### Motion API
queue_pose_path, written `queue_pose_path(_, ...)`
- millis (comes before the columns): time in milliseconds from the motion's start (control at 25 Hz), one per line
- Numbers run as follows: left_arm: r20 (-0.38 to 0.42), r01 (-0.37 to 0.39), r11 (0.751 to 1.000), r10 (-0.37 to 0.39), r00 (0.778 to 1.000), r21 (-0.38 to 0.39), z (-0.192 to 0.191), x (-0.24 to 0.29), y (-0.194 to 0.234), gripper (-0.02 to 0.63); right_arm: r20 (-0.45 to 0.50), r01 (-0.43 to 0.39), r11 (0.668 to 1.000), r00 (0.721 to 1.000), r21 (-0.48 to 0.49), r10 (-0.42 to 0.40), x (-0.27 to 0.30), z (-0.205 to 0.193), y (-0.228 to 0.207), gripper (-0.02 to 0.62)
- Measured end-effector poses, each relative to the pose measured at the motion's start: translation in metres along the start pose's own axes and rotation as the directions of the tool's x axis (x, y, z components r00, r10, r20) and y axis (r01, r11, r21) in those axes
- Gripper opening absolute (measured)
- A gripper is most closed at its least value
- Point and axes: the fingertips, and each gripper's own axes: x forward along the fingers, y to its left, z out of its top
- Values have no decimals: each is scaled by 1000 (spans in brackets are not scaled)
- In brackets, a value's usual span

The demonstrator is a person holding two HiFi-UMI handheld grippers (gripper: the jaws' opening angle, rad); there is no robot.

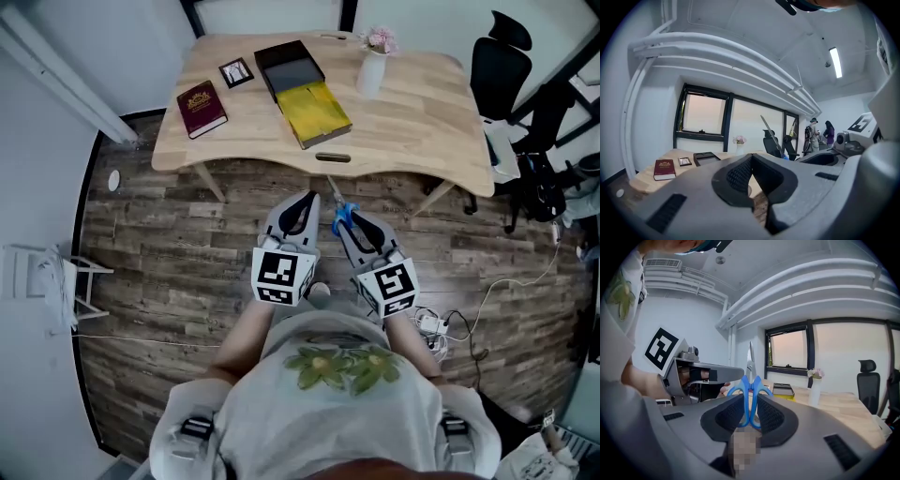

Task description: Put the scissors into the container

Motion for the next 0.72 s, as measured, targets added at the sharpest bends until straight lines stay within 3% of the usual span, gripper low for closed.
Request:
queue_pose_path(200, 5, -40, 999, 40, 999, -15, -2, 11, -6, 6, -2, -31, 999, 1000, -9, 31, 4, -5, -17, 84)
queue_pose_path(720, -23, -29, 999, 29, 999, -22, -8, 53, 13, 6, -18, -48, 998, 999, 28, 48, 37, -15, -42, 84)
